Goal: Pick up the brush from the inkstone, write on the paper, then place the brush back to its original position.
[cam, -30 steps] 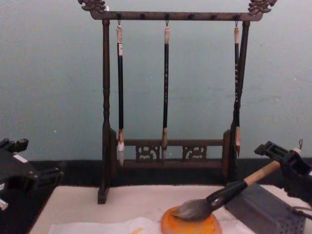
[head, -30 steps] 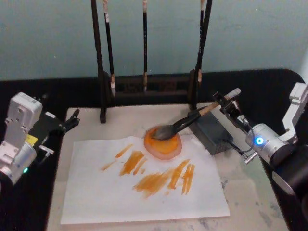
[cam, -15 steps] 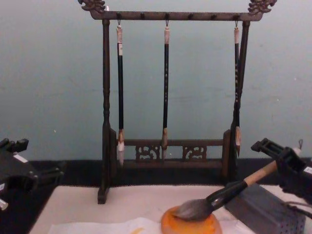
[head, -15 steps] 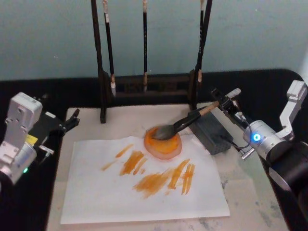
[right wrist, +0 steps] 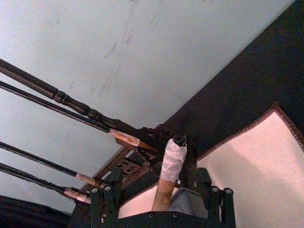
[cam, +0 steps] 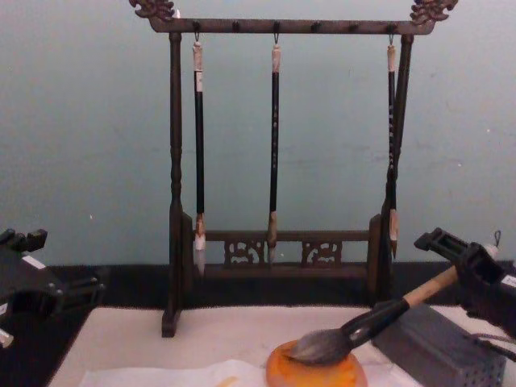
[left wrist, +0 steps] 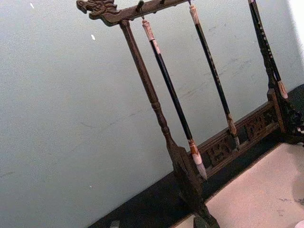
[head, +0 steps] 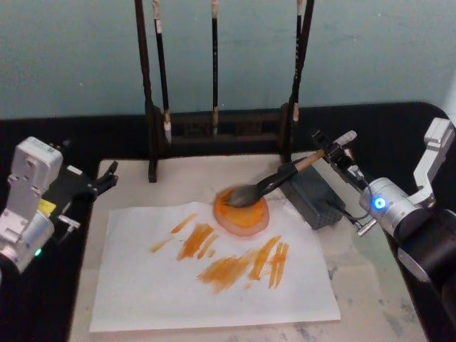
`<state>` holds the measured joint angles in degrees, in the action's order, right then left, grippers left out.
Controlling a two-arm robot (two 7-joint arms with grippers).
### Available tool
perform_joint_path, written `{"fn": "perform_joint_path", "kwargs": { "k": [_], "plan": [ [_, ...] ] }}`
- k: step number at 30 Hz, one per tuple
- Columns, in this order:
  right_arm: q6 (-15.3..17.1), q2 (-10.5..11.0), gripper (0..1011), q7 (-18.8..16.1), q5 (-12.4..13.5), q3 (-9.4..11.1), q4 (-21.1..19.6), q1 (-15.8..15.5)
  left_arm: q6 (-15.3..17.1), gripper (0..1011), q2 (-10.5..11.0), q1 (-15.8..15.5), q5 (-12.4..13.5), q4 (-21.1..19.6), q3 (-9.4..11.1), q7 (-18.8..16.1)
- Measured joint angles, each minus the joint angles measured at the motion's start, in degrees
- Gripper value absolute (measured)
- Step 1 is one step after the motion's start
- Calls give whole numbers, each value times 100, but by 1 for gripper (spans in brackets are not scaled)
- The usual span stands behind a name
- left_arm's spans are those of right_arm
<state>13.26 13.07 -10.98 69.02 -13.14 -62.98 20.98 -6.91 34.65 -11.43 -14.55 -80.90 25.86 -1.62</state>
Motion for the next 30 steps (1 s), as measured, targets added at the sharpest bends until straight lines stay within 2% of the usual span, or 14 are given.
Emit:
{"fn": "perform_joint_path", "kwargs": {
  "k": [5, 6, 9, 10, 11, 13, 14, 15, 18, 24, 25, 30],
  "plan": [
    [5, -3, 961, 2, -2, 6, -3, -2, 0, 1001, 0, 0, 0, 0, 0, 0],
    [6, -3, 915, 2, -2, 7, -3, -2, 0, 1001, 0, 0, 0, 0, 0, 0],
    [9, -4, 871, 3, -3, 8, -4, -3, 0, 1001, 0, 0, 0, 0, 0, 0],
    [10, -5, 819, 3, -3, 9, -5, -4, 0, 1001, 0, 0, 0, 0, 0, 0],
    [10, -5, 810, 4, -4, 9, -5, -4, 0, 1001, 0, 0, 0, 0, 0, 0],
    [12, -6, 704, 5, -4, 10, -6, -6, 0, 1001, 0, 0, 0, 0, 0, 0],
    [13, -7, 704, 5, -4, 11, -6, -6, 0, 1001, 0, 0, 0, 0, 0, 0],
    [14, -7, 645, 5, -4, 12, -7, -7, 0, 1001, 0, 0, 0, 0, 0, 0],
    [15, -7, 588, 6, -4, 13, -10, -8, 0, 1001, 0, 0, 0, 0, 0, 0],
    [20, -7, 360, 8, -4, 17, -10, -9, 0, 1001, 0, 0, 0, 0, 0, 0],
    [20, -7, 360, 8, -4, 17, -10, -9, 0, 1001, 0, 0, 0, 0, 0, 0],
    [20, -7, 200, 8, -4, 17, -10, -9, 0, 1001, 0, 0, 0, 0, 0, 0]
  ]
}}
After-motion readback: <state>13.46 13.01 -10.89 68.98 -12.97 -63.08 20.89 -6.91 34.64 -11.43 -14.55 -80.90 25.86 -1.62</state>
